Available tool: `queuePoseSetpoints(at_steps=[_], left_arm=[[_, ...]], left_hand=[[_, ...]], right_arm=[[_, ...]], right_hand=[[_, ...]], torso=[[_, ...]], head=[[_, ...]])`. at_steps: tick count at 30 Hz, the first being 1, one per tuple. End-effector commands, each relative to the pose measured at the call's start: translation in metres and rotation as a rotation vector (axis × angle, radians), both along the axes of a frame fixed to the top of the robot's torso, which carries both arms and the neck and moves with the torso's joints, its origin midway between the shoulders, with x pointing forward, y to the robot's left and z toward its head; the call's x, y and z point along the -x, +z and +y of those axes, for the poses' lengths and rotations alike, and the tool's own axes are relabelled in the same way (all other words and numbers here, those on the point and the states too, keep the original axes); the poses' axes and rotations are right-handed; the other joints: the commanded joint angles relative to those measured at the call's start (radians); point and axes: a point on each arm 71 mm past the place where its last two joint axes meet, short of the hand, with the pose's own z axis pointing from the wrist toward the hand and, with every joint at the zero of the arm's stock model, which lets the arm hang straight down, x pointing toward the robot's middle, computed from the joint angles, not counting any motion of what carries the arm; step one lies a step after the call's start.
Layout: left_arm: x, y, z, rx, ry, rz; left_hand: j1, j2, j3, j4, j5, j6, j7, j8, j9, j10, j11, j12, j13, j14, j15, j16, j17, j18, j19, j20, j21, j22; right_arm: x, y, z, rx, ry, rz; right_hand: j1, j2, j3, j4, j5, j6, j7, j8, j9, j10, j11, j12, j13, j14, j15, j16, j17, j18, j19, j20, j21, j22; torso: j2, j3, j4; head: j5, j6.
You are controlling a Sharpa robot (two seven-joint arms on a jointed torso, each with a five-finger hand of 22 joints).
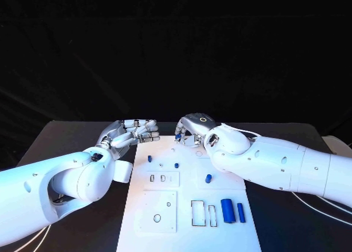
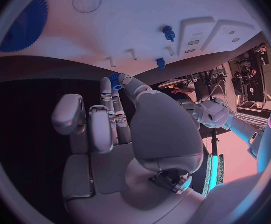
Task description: Assemble the parts on the task board
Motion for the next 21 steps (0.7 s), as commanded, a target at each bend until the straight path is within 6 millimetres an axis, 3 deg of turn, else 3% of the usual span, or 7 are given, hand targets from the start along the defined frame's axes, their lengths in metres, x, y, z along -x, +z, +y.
queuePoseSetpoints(at_steps=[1, 21], left_arm=[[0.0003, 0.0030, -0.0024, 0.009, -0.014, -0.006], [-0.0010, 0.0112, -0.0057, 0.014, -0.031, -0.021]], left_hand=[[-0.004, 0.007, -0.005, -0.001, -0.001, 0.000, 0.007, -0.006, -0.001, 0.002, 0.008, -0.006, -0.001, -0.001, 0.008, -0.006, 0.001, 0.012, 0.002, 0.003, -0.001, -0.002], [-0.004, 0.007, -0.006, -0.001, -0.001, 0.000, 0.007, -0.007, -0.001, 0.002, 0.009, -0.007, -0.001, -0.001, 0.008, -0.007, 0.001, 0.012, 0.002, 0.003, -0.002, -0.002]], right_arm=[[-0.0005, -0.0045, 0.0028, 0.027, 0.012, 0.024], [-0.0043, -0.0122, 0.0063, 0.053, -0.007, 0.041]], right_hand=[[0.004, -0.002, 0.005, 0.000, 0.003, 0.009, -0.008, 0.002, 0.028, 0.002, 0.002, -0.001, 0.001, 0.052, -0.008, 0.007, 0.002, -0.017, 0.002, 0.001, 0.003, -0.002], [0.000, -0.010, 0.009, 0.006, 0.000, -0.005, -0.001, -0.003, 0.030, -0.011, 0.008, -0.010, 0.000, 0.051, -0.004, 0.011, 0.003, -0.016, -0.003, 0.004, 0.003, -0.002]], torso=[[0.000, 0.0004, -0.0012], [0.003, 0.0000, 0.0008]], head=[[0.003, -0.005], [0.006, -0.019]])
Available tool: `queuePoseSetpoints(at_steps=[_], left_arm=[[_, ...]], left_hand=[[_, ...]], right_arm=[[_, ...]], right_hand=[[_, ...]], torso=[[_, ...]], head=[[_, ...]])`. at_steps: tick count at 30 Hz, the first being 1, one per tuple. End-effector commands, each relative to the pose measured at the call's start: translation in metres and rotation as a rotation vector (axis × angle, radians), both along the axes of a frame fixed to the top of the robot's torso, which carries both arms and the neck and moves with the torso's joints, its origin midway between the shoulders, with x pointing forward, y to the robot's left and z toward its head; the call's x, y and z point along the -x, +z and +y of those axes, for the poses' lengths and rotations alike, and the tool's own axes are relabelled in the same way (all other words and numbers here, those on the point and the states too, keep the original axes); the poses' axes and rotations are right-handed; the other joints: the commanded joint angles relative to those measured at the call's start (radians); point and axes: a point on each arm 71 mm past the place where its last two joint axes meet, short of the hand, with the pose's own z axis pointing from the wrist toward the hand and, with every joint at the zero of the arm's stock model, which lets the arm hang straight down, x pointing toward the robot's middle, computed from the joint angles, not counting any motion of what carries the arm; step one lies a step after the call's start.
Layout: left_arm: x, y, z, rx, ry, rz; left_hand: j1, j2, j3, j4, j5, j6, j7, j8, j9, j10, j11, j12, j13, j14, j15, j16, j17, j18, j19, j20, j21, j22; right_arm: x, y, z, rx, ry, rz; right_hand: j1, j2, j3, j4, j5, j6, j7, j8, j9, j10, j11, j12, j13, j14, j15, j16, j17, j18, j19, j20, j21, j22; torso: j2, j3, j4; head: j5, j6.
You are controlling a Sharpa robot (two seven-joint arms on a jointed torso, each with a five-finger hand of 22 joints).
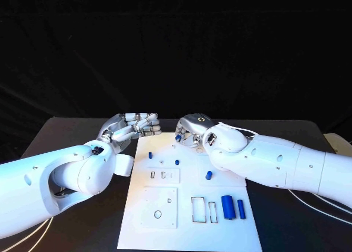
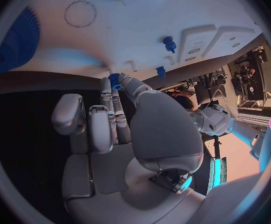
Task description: Assemble the parts on the task board
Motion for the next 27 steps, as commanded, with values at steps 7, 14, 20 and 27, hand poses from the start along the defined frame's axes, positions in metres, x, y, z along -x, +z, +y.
queuePoseSetpoints(at_steps=[7, 14, 20, 27], left_arm=[[0.0010, 0.0035, -0.0044, 0.013, -0.031, -0.005], [0.0011, 0.0046, -0.0054, 0.015, -0.036, -0.007], [0.0013, 0.0051, -0.0060, 0.016, -0.041, -0.006], [0.0015, 0.0053, -0.0067, 0.017, -0.048, -0.005]], left_hand=[[-0.005, 0.007, -0.006, -0.001, -0.001, -0.001, 0.007, -0.004, -0.001, 0.001, 0.009, -0.008, -0.001, -0.002, 0.009, -0.005, 0.001, 0.012, 0.001, 0.004, -0.002, -0.002], [-0.005, 0.007, -0.007, 0.000, -0.001, -0.001, 0.007, -0.005, -0.001, 0.001, 0.009, -0.009, -0.001, -0.002, 0.009, -0.006, 0.001, 0.011, 0.001, 0.004, -0.002, -0.002], [-0.005, 0.007, -0.007, 0.000, -0.001, -0.001, 0.007, -0.005, -0.001, 0.001, 0.009, -0.009, -0.001, -0.002, 0.009, -0.006, 0.001, 0.011, 0.001, 0.004, -0.002, -0.002], [-0.006, 0.007, -0.007, 0.000, -0.001, -0.002, 0.008, -0.006, -0.001, -0.001, 0.010, -0.011, -0.001, -0.003, 0.010, -0.007, 0.001, 0.011, 0.001, 0.004, -0.003, -0.003]], right_arm=[[-0.0017, 0.0004, 0.0031, 0.000, -0.009, -0.017], [-0.0025, 0.0009, 0.0052, -0.006, -0.014, -0.024], [-0.0040, 0.0003, 0.0061, 0.000, -0.019, -0.020], [-0.0058, -0.0015, 0.0067, 0.019, -0.033, -0.006]], right_hand=[[0.002, -0.010, 0.006, 0.003, 0.002, -0.010, 0.004, -0.002, 0.031, -0.010, 0.004, -0.007, -0.001, 0.051, -0.002, 0.012, 0.008, -0.017, -0.002, 0.005, 0.007, 0.007], [0.001, -0.012, 0.007, 0.004, 0.003, -0.012, 0.005, -0.003, 0.031, -0.013, 0.006, -0.009, -0.001, 0.051, -0.001, 0.012, 0.009, -0.018, -0.002, 0.006, 0.008, 0.009], [0.000, -0.014, 0.007, 0.005, 0.002, -0.015, 0.007, -0.005, 0.032, -0.015, 0.007, -0.010, -0.001, 0.051, 0.001, 0.014, 0.010, -0.018, -0.003, 0.007, 0.008, 0.010], [-0.002, -0.018, 0.009, 0.009, -0.002, -0.023, 0.010, -0.008, 0.032, -0.023, 0.011, -0.014, -0.001, 0.051, 0.003, 0.015, 0.010, -0.017, -0.006, 0.009, 0.006, 0.008]], torso=[[0.001, 0.0007, 0.0004], [0.001, 0.0008, 0.0005], [0.001, 0.0005, 0.0005], [0.002, 0.0015, 0.0008]], head=[[0.000, -0.001], [0.002, -0.004], [0.003, -0.004], [0.004, -0.004]])
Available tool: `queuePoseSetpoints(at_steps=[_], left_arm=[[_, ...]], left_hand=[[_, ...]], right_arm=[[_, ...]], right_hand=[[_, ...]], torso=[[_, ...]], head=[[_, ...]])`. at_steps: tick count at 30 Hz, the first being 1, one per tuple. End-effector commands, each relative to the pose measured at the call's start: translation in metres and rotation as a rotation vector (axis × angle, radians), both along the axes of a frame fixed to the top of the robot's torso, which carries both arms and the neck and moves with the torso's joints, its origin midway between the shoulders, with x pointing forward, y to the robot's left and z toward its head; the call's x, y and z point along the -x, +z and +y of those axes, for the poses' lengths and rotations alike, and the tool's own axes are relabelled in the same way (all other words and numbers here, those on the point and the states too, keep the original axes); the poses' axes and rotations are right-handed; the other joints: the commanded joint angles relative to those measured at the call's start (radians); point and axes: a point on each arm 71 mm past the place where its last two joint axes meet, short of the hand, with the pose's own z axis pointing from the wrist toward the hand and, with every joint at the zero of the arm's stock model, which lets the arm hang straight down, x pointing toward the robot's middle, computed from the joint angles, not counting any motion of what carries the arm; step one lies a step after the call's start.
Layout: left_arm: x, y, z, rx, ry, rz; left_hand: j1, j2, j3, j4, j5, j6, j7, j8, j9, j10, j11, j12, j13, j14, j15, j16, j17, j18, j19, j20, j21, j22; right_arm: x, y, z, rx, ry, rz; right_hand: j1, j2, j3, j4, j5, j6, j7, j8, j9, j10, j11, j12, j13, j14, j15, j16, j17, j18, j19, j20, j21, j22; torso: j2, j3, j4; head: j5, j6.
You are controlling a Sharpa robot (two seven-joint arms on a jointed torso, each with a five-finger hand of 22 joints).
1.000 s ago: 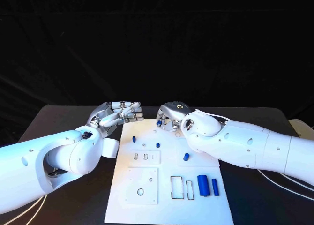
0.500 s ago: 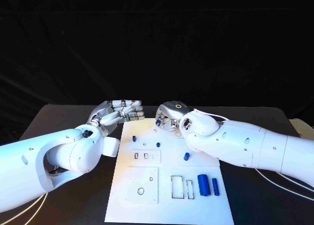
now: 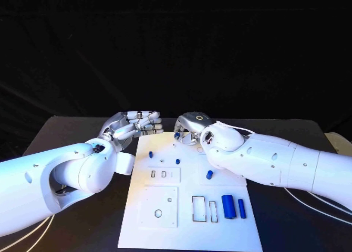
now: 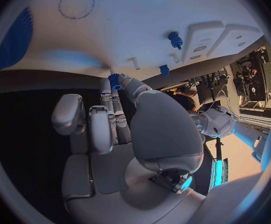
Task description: Assemble the parts on the task board
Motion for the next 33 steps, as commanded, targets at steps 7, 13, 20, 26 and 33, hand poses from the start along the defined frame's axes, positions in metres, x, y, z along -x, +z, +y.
queuePoseSetpoints(at_steps=[7, 13, 20, 26, 33], left_arm=[[0.001, 0.002, -0.004, 0.013, -0.032, -0.002], [0.001, 0.002, -0.004, 0.013, -0.032, -0.002], [0.001, 0.002, -0.003, 0.012, -0.031, -0.001], [0.000, 0.002, -0.001, 0.010, -0.026, 0.000], [-0.001, 0.001, 0.001, 0.008, -0.021, 0.000]], left_hand=[[-0.006, 0.007, -0.008, 0.000, -0.001, -0.002, 0.008, -0.007, -0.001, -0.001, 0.010, -0.007, -0.001, 0.000, 0.006, -0.007, 0.001, 0.011, 0.001, 0.004, -0.003, -0.002], [-0.006, 0.007, -0.008, 0.000, -0.001, -0.003, 0.008, -0.007, -0.001, -0.001, 0.010, -0.008, -0.001, -0.001, 0.006, -0.008, 0.000, 0.011, 0.000, 0.004, -0.003, -0.002], [-0.006, 0.007, -0.008, 0.000, -0.001, -0.003, 0.008, -0.008, -0.001, -0.002, 0.010, -0.008, -0.001, -0.001, 0.007, -0.009, 0.000, 0.011, 0.000, 0.004, -0.003, -0.002], [-0.006, 0.007, -0.008, -0.001, -0.001, -0.004, 0.008, -0.009, -0.001, -0.002, 0.010, -0.009, -0.001, -0.001, 0.007, -0.009, 0.000, 0.011, 0.000, 0.004, -0.004, -0.003], [-0.006, 0.007, -0.008, -0.001, -0.001, -0.004, 0.008, -0.009, -0.001, -0.002, 0.010, -0.009, -0.001, -0.001, 0.007, -0.009, 0.000, 0.011, 0.000, 0.004, -0.004, -0.003]], right_arm=[[-0.002, -0.002, -0.001, 0.035, -0.019, 0.012], [-0.002, -0.003, -0.001, 0.044, -0.015, 0.019], [-0.001, -0.003, -0.002, 0.041, -0.012, 0.017], [0.002, 0.000, -0.005, 0.013, -0.009, -0.004], [0.011, 0.004, -0.025, -0.027, -0.024, -0.010]], right_hand=[[0.004, -0.011, 0.002, 0.002, -0.005, -0.011, 0.001, 0.004, 0.009, -0.009, 0.003, -0.006, -0.001, 0.050, 0.004, 0.004, -0.002, -0.017, -0.004, 0.007, 0.002, -0.002], [-0.005, -0.027, 0.000, 0.010, -0.017, -0.040, 0.015, -0.012, 0.006, -0.042, 0.016, -0.024, -0.006, 0.047, 0.015, 0.004, -0.006, -0.016, -0.011, 0.014, -0.003, -0.005], [-0.016, -0.049, -0.009, 0.020, -0.014, -0.080, 0.027, -0.040, -0.002, -0.079, 0.030, -0.040, -0.013, 0.045, 0.027, 0.006, -0.008, -0.014, -0.018, 0.026, -0.008, -0.007], [-0.026, -0.069, -0.036, 0.029, -0.015, -0.119, 0.028, -0.067, -0.010, -0.102, 0.034, -0.046, -0.015, 0.041, 0.032, 0.002, -0.020, -0.009, -0.031, 0.033, -0.023, -0.023], [-0.022, -0.068, -0.047, 0.033, -0.006, -0.105, 0.027, -0.062, -0.006, -0.080, 0.030, -0.030, -0.009, 0.040, 0.030, 0.001, -0.023, -0.008, -0.032, 0.033, -0.023, -0.020]], torso=[[0.001, 0.0008, -0.0008], [0.001, 0.0012, -0.0009], [0.001, 0.0012, -0.0012], [0.001, 0.0013, 0.0000], [0.000, 0.0013, -0.0020]], head=[[0.002, 0.001], [0.003, 0.000], [0.003, 0.000], [0.003, 0.001], [0.006, 0.002]])
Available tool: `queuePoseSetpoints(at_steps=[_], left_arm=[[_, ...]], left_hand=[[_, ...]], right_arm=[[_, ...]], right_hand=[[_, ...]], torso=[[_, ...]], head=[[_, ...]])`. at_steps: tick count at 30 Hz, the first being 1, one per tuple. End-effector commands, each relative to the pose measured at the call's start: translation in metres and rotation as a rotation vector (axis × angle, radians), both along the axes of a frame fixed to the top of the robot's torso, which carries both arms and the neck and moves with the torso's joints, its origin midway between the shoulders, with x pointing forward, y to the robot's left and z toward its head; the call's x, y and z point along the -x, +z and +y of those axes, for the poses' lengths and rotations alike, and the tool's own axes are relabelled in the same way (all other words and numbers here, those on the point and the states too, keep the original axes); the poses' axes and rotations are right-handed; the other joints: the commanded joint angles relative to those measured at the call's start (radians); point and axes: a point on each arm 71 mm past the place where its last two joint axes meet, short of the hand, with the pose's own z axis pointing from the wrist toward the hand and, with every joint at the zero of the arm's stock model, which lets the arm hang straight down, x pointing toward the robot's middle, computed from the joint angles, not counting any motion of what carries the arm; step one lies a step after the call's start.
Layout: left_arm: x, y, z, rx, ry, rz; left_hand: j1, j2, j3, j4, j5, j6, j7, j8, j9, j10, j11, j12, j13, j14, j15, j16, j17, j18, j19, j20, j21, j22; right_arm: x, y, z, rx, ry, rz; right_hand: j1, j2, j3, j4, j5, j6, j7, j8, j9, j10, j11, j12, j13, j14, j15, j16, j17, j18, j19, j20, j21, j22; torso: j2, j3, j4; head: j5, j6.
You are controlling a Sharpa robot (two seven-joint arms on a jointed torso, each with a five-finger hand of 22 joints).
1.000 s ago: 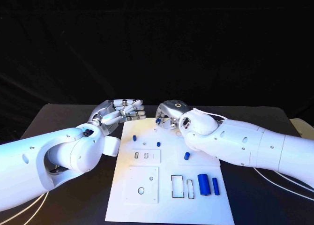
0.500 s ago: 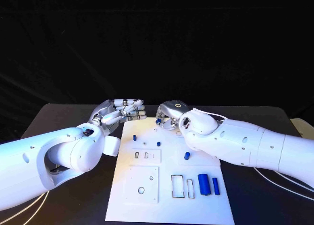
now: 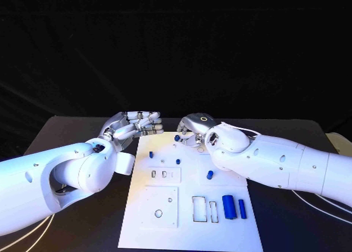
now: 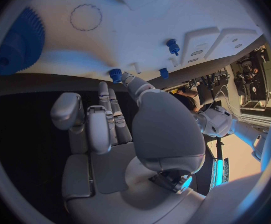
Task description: Assemble the parts on the task board
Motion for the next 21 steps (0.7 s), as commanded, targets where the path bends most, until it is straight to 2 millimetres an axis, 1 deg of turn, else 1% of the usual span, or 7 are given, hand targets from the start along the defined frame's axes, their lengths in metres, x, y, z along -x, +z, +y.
queuePoseSetpoints(at_steps=[1, 5, 11, 15, 16, 19, 21], left_arm=[[0.000, 0.002, -0.001, 0.009, -0.018, -0.004], [-0.001, 0.001, 0.001, 0.007, -0.014, -0.004], [-0.002, 0.001, 0.005, 0.005, -0.006, -0.004], [-0.003, 0.000, 0.007, 0.004, -0.002, -0.005], [-0.004, 0.000, 0.007, 0.004, -0.002, -0.005], [-0.004, 0.000, 0.009, 0.003, 0.002, -0.005], [-0.005, 0.000, 0.010, 0.002, 0.006, -0.006]], left_hand=[[-0.006, 0.007, -0.008, -0.001, -0.001, -0.004, 0.008, -0.005, -0.001, 0.001, 0.007, -0.005, -0.001, -0.001, 0.007, -0.006, 0.000, 0.011, 0.000, 0.004, -0.004, -0.001], [-0.005, 0.007, -0.008, -0.001, -0.001, -0.004, 0.008, -0.006, -0.001, 0.001, 0.007, -0.006, -0.001, -0.002, 0.007, -0.007, 0.000, 0.011, 0.000, 0.004, -0.004, -0.001], [-0.005, 0.007, -0.008, -0.001, -0.001, -0.004, 0.008, -0.006, -0.001, 0.000, 0.007, -0.007, -0.001, -0.002, 0.007, -0.008, 0.000, 0.011, 0.000, 0.004, -0.004, -0.001], [-0.005, 0.007, -0.008, -0.002, -0.001, -0.004, 0.008, -0.007, -0.001, 0.000, 0.007, -0.007, -0.001, -0.002, 0.007, -0.008, 0.000, 0.011, -0.001, 0.005, -0.004, -0.002], [-0.005, 0.007, -0.008, -0.002, -0.001, -0.004, 0.008, -0.007, -0.001, 0.000, 0.007, -0.007, -0.001, -0.002, 0.007, -0.008, 0.000, 0.011, -0.001, 0.005, -0.004, -0.002], [-0.004, 0.007, -0.008, -0.002, 0.000, -0.005, 0.008, -0.007, -0.001, 0.000, 0.007, -0.008, -0.001, -0.002, 0.008, -0.009, 0.000, 0.011, -0.001, 0.005, -0.004, -0.002], [-0.004, 0.007, -0.008, -0.002, 0.000, -0.005, 0.008, -0.007, -0.001, 0.000, 0.007, -0.008, -0.001, -0.002, 0.008, -0.009, 0.000, 0.011, -0.001, 0.005, -0.004, -0.002]], right_arm=[[0.004, 0.004, -0.013, -0.036, -0.021, -0.014], [0.011, 0.010, -0.040, -0.088, -0.056, 0.052], [0.014, 0.013, -0.081, -0.145, -0.133, 0.201], [0.012, 0.015, -0.108, -0.156, -0.183, 0.265], [0.012, 0.015, -0.112, -0.156, -0.191, 0.271], [0.010, 0.015, -0.122, -0.149, -0.211, 0.282], [0.009, 0.015, -0.126, -0.138, -0.219, 0.284]], right_hand=[[0.006, -0.004, -0.010, 0.003, 0.011, 0.014, -0.002, 0.002, 0.004, 0.027, -0.004, 0.015, 0.006, 0.040, 0.003, 0.002, 0.001, -0.008, 0.002, 0.001, -0.002, 0.007], [0.012, -0.007, -0.018, 0.007, 0.020, 0.036, -0.006, 0.010, 0.009, 0.132, -0.024, 0.073, 0.033, 0.041, -0.011, 0.004, 0.002, -0.009, 0.007, -0.007, 0.003, 0.019], [-0.001, -0.052, -0.110, 0.016, 0.098, 0.019, -0.029, 0.012, 0.014, 0.258, -0.059, 0.242, 0.174, 0.049, -0.040, 0.024, 0.030, -0.014, 0.021, -0.039, 0.019, 0.047], [0.022, -0.033, -0.188, 0.029, 0.111, -0.005, -0.031, 0.028, 0.024, 0.207, -0.060, 0.572, 0.517, 0.052, -0.038, 0.042, 0.055, -0.018, 0.027, -0.039, 0.022, 0.063], [0.024, -0.033, -0.208, 0.035, 0.109, -0.010, -0.028, 0.034, 0.027, 0.177, -0.056, 0.601, 0.552, 0.052, -0.034, 0.042, 0.055, -0.015, 0.027, -0.041, 0.020, 0.064], [0.042, -0.003, -0.234, 0.054, 0.116, -0.025, -0.021, 0.048, 0.035, 0.135, -0.052, 0.709, 0.677, 0.054, -0.039, 0.051, 0.065, -0.020, 0.032, -0.032, 0.023, 0.077], [0.047, -0.004, -0.242, 0.056, 0.115, -0.034, -0.023, 0.048, 0.035, 0.146, -0.050, 0.751, 0.719, 0.056, -0.035, 0.058, 0.078, -0.019, 0.036, -0.034, 0.027, 0.084]], torso=[[-0.002, 0.0000, -0.0019], [-0.004, 0.0004, -0.0079], [-0.009, 0.0010, -0.0154], [-0.011, 0.0018, -0.0152], [-0.011, 0.0021, -0.0151], [-0.010, 0.0032, -0.0175], [-0.010, 0.0034, -0.0162]], head=[[0.001, 0.001], [-0.003, 0.005], [-0.008, 0.007], [-0.011, 0.009], [-0.011, 0.009], [-0.009, 0.009], [-0.009, 0.008]])
